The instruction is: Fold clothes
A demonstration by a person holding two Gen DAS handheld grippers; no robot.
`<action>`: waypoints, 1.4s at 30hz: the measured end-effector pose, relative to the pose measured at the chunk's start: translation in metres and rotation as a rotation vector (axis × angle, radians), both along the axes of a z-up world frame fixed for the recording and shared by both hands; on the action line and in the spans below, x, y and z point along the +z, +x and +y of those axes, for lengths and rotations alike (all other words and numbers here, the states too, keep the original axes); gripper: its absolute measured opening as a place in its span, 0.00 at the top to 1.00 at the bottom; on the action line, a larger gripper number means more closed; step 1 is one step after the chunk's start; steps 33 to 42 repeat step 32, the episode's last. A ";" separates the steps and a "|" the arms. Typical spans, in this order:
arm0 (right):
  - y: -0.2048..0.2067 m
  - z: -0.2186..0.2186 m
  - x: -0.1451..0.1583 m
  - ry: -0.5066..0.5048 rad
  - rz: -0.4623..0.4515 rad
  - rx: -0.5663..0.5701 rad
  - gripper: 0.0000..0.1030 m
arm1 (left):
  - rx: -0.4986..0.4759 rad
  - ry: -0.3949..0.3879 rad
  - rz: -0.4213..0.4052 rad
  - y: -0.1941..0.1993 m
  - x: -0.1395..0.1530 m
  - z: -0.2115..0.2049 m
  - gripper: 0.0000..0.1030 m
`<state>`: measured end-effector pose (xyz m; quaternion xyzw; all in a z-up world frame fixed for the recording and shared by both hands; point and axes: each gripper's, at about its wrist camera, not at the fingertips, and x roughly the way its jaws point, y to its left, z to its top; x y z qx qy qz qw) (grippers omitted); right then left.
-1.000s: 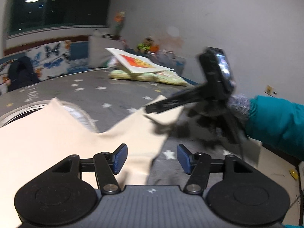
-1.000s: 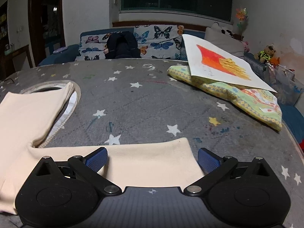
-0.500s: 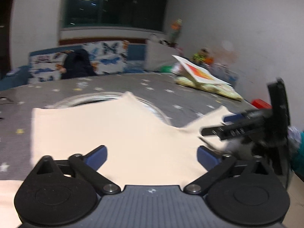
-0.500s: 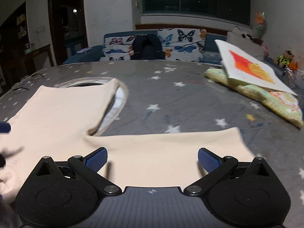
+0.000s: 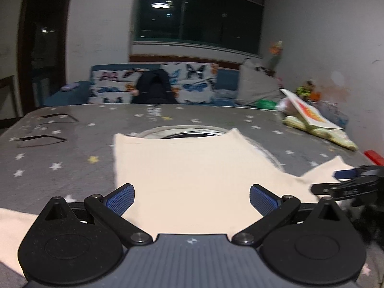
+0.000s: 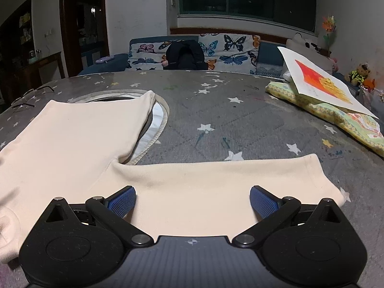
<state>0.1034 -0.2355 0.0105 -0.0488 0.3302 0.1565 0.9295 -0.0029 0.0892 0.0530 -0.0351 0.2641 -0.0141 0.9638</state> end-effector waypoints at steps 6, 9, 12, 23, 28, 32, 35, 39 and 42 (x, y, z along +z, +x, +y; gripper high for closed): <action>0.001 0.000 0.000 0.000 0.001 0.000 0.00 | 0.061 -0.009 0.047 0.000 -0.005 0.011 0.00; 0.001 0.000 0.000 0.000 0.001 0.000 0.00 | 0.084 -0.010 0.058 -0.002 -0.007 0.015 0.00; 0.001 0.000 0.000 0.000 0.002 0.000 0.00 | 0.106 -0.013 0.062 -0.004 -0.007 0.018 0.00; 0.001 0.000 -0.001 0.001 0.002 0.000 0.00 | 0.153 -0.028 0.054 -0.016 -0.001 0.023 0.00; 0.001 0.000 -0.001 0.001 0.002 0.000 0.00 | 0.165 -0.035 0.043 -0.021 0.002 0.022 0.00; 0.001 0.001 -0.001 0.001 0.002 0.000 0.00 | 0.168 -0.028 0.036 -0.025 0.005 0.020 0.00; 0.001 0.001 -0.001 0.001 0.002 0.000 0.00 | 0.168 -0.028 0.036 -0.025 0.005 0.020 0.00; 0.001 0.001 -0.001 0.001 0.002 0.000 0.00 | 0.168 -0.028 0.036 -0.025 0.005 0.020 0.00; 0.001 0.001 -0.001 0.001 0.002 0.000 0.00 | 0.168 -0.028 0.036 -0.025 0.005 0.020 0.00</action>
